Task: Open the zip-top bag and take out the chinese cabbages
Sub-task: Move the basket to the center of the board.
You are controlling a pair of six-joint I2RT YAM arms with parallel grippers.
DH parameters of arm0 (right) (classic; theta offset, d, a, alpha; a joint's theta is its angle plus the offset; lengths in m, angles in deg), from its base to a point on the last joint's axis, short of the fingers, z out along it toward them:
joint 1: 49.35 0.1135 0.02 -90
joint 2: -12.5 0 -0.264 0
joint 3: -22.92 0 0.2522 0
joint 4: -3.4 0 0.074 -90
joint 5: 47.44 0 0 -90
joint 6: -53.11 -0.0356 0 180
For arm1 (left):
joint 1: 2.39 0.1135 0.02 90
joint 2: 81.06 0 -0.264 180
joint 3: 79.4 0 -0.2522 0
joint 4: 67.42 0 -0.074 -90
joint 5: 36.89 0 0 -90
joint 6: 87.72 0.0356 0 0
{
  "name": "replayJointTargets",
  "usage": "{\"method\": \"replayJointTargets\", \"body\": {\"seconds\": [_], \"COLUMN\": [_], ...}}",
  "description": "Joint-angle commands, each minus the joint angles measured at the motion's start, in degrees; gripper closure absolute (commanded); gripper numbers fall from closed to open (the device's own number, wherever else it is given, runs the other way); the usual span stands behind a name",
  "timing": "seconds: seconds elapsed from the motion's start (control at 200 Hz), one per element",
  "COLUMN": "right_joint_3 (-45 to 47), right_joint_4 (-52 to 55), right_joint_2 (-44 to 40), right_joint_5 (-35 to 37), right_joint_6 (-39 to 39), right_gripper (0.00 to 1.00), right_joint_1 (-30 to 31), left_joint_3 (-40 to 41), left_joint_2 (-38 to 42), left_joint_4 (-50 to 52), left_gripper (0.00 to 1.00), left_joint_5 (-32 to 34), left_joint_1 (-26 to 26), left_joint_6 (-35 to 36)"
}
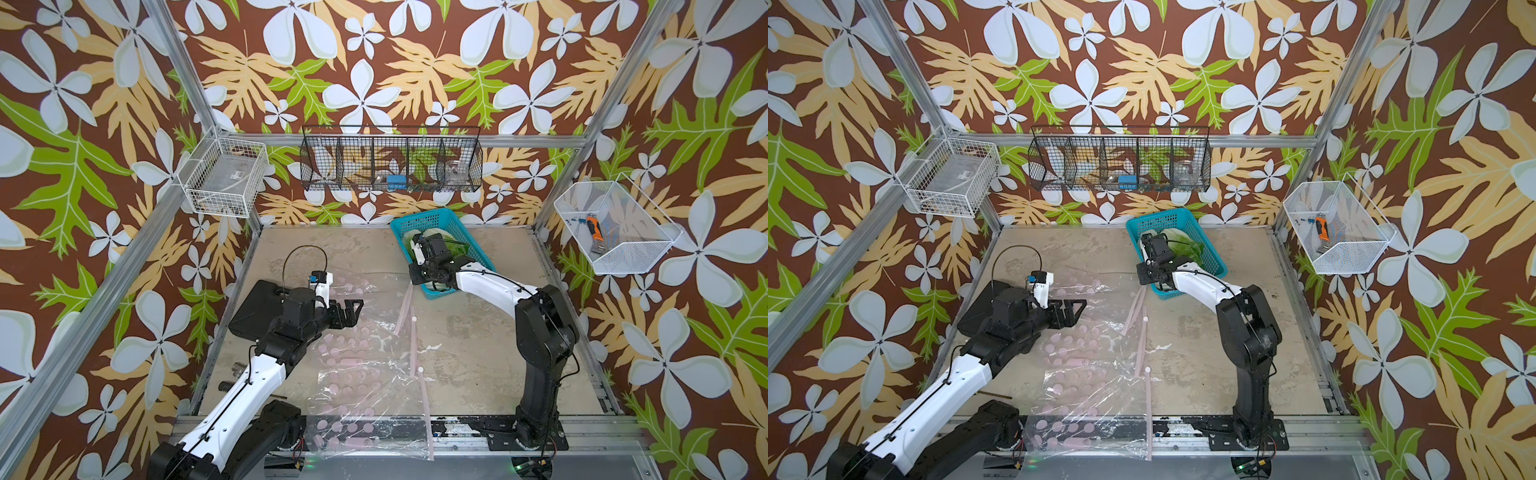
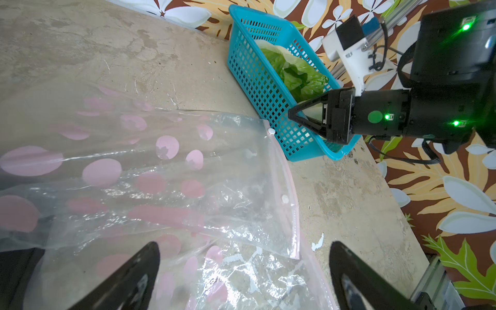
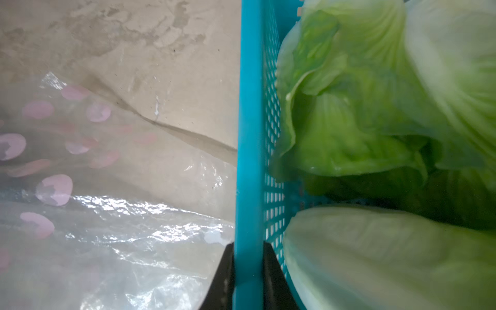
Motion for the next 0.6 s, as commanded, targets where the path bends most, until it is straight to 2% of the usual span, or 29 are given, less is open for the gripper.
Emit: {"method": "replayJointTargets", "body": {"seconds": [0.0, 0.115, 0.325, 0.405, 0.505, 0.595], "right_joint_3": [-3.0, -1.8, 10.4, 19.5, 36.7, 52.9], "right_joint_4": [-4.0, -3.1, -3.5, -7.2, -19.8, -32.9], "right_joint_2": [0.0, -4.5, -21.8, -31.9, -47.9, -62.1], "right_joint_5": [-2.4, 1.5, 7.9, 8.5, 9.9, 10.7], "right_joint_6": [-0.2, 1.9, 8.3, 8.6, 10.1, 13.9], "right_gripper": [0.54, 0.41, 0.37, 0.36, 0.36, 0.27], "right_joint_1": [1.0, 1.4, 0.6, -2.1, -7.1, -12.5], "left_joint_3": [0.0, 0.1, 2.3, 4.8, 9.4, 15.9], "left_joint_2": [0.3, 1.0, 6.6, 11.5, 20.5, 30.9], "left_joint_4": [0.0, -0.1, -2.8, -5.9, -12.4, -20.3], "left_gripper": [0.0, 0.0, 0.0, 0.0, 0.0, 0.0], "left_joint_5": [1.5, 3.1, 7.9, 10.2, 14.2, 19.4], "left_joint_1": [0.0, 0.0, 0.0, 0.0, 0.0, 0.0], "left_joint_6": [0.3, 0.5, 0.2, 0.0, -0.2, -0.7]}}
